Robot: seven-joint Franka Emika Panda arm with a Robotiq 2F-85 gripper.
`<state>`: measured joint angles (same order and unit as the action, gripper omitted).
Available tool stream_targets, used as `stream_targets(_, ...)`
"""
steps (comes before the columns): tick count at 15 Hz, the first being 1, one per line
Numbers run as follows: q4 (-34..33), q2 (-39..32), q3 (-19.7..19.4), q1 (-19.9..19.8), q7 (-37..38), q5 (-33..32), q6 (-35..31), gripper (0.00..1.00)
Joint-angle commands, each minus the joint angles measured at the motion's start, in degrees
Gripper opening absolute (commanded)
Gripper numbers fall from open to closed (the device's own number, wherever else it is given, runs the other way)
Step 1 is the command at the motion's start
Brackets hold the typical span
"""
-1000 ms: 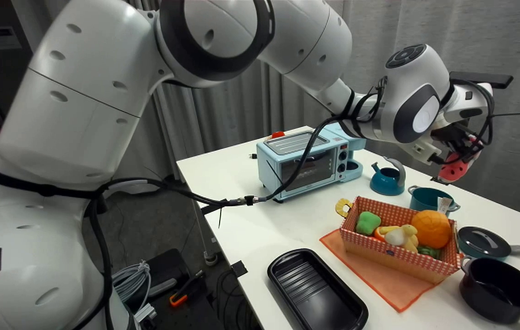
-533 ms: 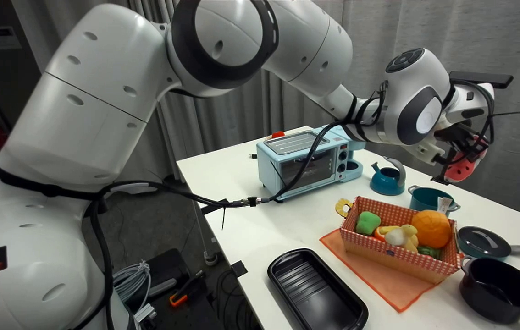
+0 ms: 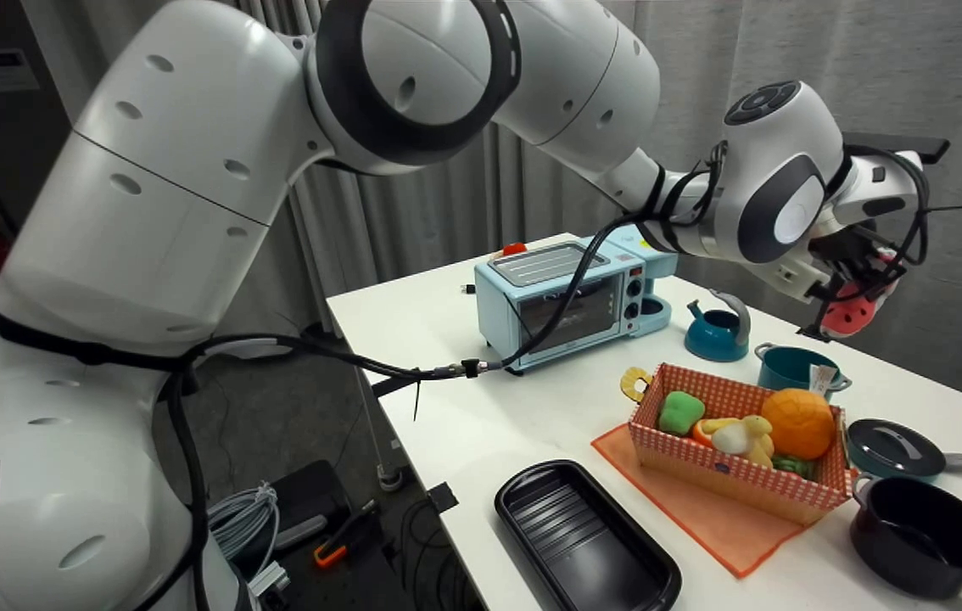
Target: Remove the watermelon from the pot and place it in the basket
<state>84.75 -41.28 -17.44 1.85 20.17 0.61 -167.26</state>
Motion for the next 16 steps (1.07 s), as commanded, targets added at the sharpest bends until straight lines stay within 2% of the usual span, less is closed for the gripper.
stream_targets(1,4.0,6.9,10.0,-7.0,-8.7,3.6,8.7,0.03)
stream_targets(3,4.1,8.5,13.4,-9.9,-12.0,6.2,15.3,0.03)
stream_targets(5,3.9,9.9,14.9,-11.5,-14.0,8.2,22.7,0.03)
stream_targets(10,2.4,11.5,14.1,-12.3,-14.7,8.6,35.4,0.03)
stream_targets(14,1.7,11.7,13.3,-12.2,-15.0,7.6,40.3,0.03)
stream_targets(15,1.6,11.7,13.1,-12.1,-15.1,7.2,40.7,0.37)
stream_targets(16,1.6,11.7,13.0,-12.1,-15.6,7.0,41.2,0.38)
